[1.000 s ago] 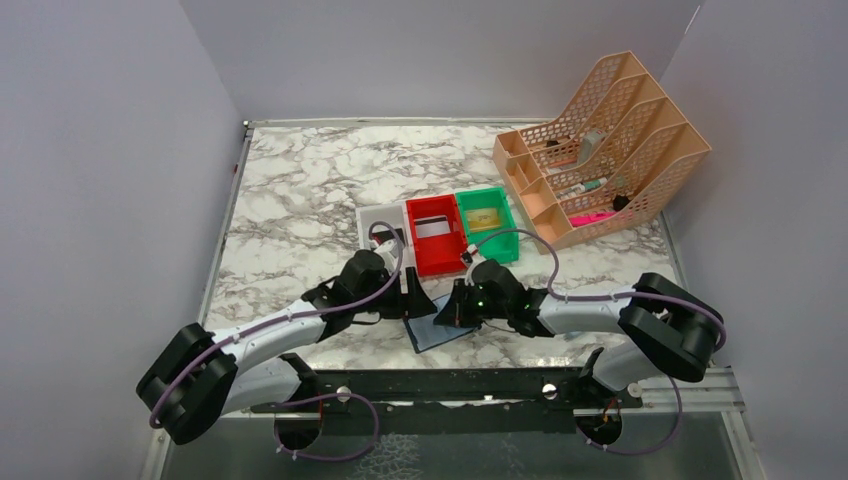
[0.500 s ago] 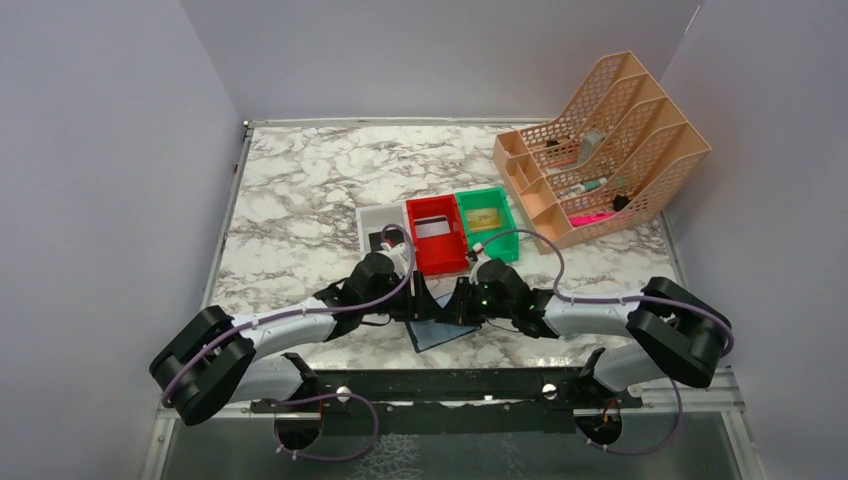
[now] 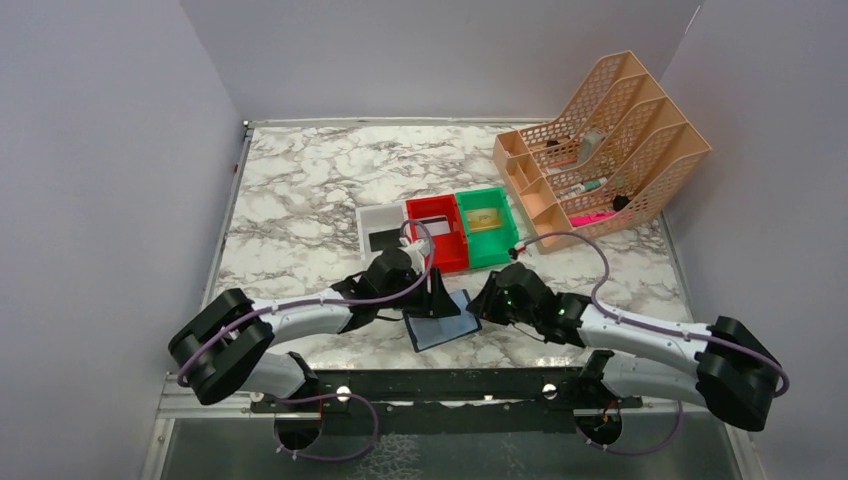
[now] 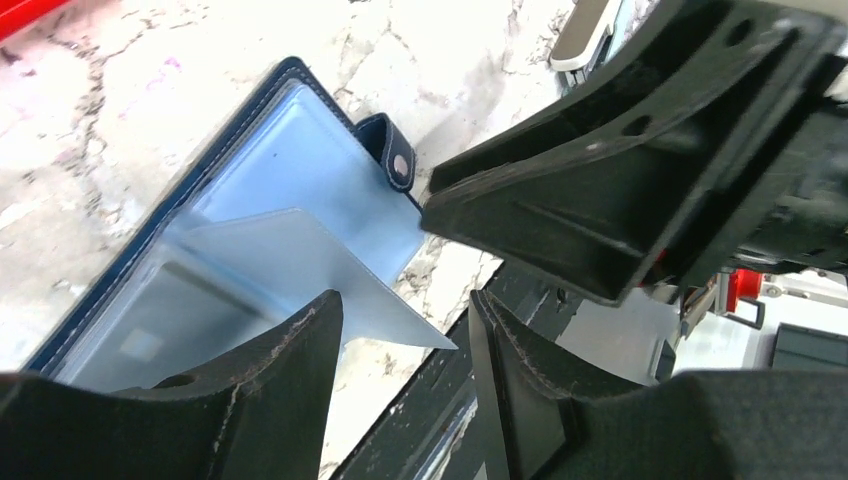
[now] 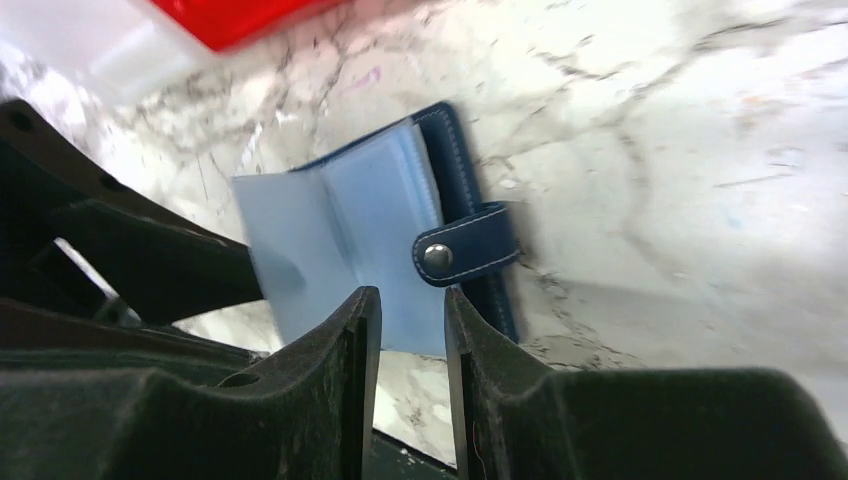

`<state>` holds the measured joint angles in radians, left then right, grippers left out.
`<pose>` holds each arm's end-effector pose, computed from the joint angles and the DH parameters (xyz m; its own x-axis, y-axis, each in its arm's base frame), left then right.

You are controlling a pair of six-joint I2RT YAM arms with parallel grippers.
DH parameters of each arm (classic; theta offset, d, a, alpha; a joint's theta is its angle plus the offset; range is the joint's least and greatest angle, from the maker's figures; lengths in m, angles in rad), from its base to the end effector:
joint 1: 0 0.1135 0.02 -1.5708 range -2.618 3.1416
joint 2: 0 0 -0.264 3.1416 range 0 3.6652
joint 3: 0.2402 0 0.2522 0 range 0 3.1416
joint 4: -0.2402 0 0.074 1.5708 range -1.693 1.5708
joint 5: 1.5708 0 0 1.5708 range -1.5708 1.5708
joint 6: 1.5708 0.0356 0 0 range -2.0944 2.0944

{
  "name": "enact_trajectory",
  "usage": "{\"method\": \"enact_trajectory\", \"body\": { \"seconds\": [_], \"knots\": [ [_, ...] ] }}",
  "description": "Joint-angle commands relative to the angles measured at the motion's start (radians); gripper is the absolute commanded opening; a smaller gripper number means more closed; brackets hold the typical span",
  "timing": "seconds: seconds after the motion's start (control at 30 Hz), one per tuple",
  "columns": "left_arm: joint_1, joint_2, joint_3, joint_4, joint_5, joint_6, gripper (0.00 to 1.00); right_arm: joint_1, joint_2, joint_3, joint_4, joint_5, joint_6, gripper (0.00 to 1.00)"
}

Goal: Take the credit cards out of the card holder
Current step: Remove the credit card from the card holder.

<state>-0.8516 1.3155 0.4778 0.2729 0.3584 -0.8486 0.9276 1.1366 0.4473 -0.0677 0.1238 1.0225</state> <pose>0.1569 -0.1982 0.1696 -0.9082 -0.0294 -0.4175 0.3302 0.5626 -0.7579 0.1328 0.1699 0.1684 -0.8464 0.2828 -0.4513 -0.0343 0.8166 0.5761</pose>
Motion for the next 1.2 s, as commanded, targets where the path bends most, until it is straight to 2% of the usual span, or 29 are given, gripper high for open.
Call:
{"method": "enact_trajectory", "body": {
  "seconds": [0.0,0.17,0.27,0.33,0.5,0.67,0.9,1.03,1.17],
  "knots": [
    [-0.022,0.083,0.054,0.05,0.004,0.018,0.52,-0.004,-0.132,-0.02,-0.165,0.201,0.083,0.34],
    [-0.041,0.194,0.078,0.073,-0.01,0.019,0.5,-0.004,-0.274,-0.067,-0.129,0.237,0.05,0.36],
    [-0.049,0.243,0.089,0.075,-0.011,0.012,0.41,-0.004,-0.302,-0.081,-0.104,0.226,0.03,0.37],
    [-0.052,0.239,0.087,0.076,-0.019,0.009,0.41,-0.004,-0.291,-0.074,-0.101,0.214,0.021,0.37],
    [-0.052,0.149,0.072,0.029,-0.08,0.018,0.41,-0.004,-0.228,-0.041,-0.047,0.137,-0.047,0.37],
    [-0.052,-0.041,0.047,-0.109,-0.297,0.029,0.42,-0.004,-0.169,-0.036,0.061,0.042,-0.108,0.38],
    [-0.045,-0.283,0.03,-0.351,-0.547,0.06,0.61,-0.004,-0.094,0.022,0.108,-0.066,-0.249,0.43],
    [-0.037,-0.343,0.051,-0.51,-0.638,0.059,0.81,-0.003,-0.04,0.048,0.122,-0.118,-0.296,0.45],
    [-0.018,-0.405,0.057,-0.612,-0.711,0.048,0.95,0.037,0.025,0.088,0.106,-0.124,-0.323,0.45]
  ]
}}
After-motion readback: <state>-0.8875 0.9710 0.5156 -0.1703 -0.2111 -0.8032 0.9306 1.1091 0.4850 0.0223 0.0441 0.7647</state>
